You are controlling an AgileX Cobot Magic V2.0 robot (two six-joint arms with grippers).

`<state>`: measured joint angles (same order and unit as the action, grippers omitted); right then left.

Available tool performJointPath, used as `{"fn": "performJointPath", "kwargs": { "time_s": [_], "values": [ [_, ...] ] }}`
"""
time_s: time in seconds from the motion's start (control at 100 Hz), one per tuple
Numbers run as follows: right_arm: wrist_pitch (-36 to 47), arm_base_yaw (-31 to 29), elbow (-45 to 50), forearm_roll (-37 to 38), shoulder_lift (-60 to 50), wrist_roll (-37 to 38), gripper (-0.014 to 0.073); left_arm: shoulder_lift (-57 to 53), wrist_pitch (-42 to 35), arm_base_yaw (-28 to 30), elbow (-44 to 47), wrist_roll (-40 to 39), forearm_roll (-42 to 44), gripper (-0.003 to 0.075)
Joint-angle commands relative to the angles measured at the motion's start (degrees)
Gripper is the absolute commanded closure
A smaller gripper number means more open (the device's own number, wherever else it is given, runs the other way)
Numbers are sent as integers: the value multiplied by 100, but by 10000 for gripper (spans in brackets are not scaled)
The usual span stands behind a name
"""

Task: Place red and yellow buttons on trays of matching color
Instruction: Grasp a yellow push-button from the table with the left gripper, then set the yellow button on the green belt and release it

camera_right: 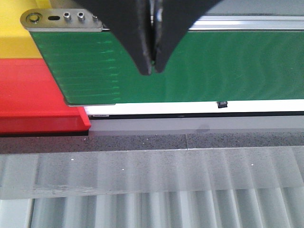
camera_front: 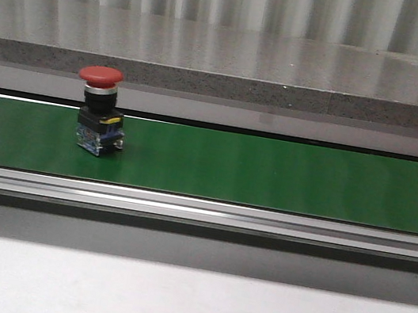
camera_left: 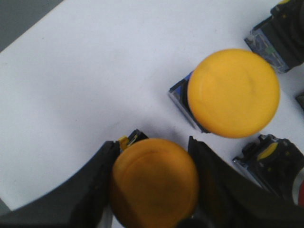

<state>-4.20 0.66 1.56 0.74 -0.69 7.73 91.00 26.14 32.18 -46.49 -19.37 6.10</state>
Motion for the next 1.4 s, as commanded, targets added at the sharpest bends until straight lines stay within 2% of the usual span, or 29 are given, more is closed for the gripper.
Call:
{"fn": "performJointPath", "kwargs": {
  "time_s": [0.0,0.31,0.55,0.78,1.06,1.23,1.39],
  "values": [
    [467,4,8,59,-85,1,661,-395,-31,4,-153,-76,18,740],
    [467,4,8,59,-85,1,661,-1836,292,-220,-153,-76,8,740],
    [467,4,8,59,-85,1,661,-2662,423,-1195,-269,191,8,740],
    [467,4,8,59,-85,1,661,-2374,837,-2102,-880,391,18,740],
    [467,4,8,59,-85,1,661,-1369,1244,-2964,-1693,391,-61,740],
    [467,4,8,59,-85,1,661,-770,1223,-3261,-1894,391,-134,740],
    [467,4,8,59,-85,1,661,-444,1234,-3302,-1932,391,-156,740]
  ]
}}
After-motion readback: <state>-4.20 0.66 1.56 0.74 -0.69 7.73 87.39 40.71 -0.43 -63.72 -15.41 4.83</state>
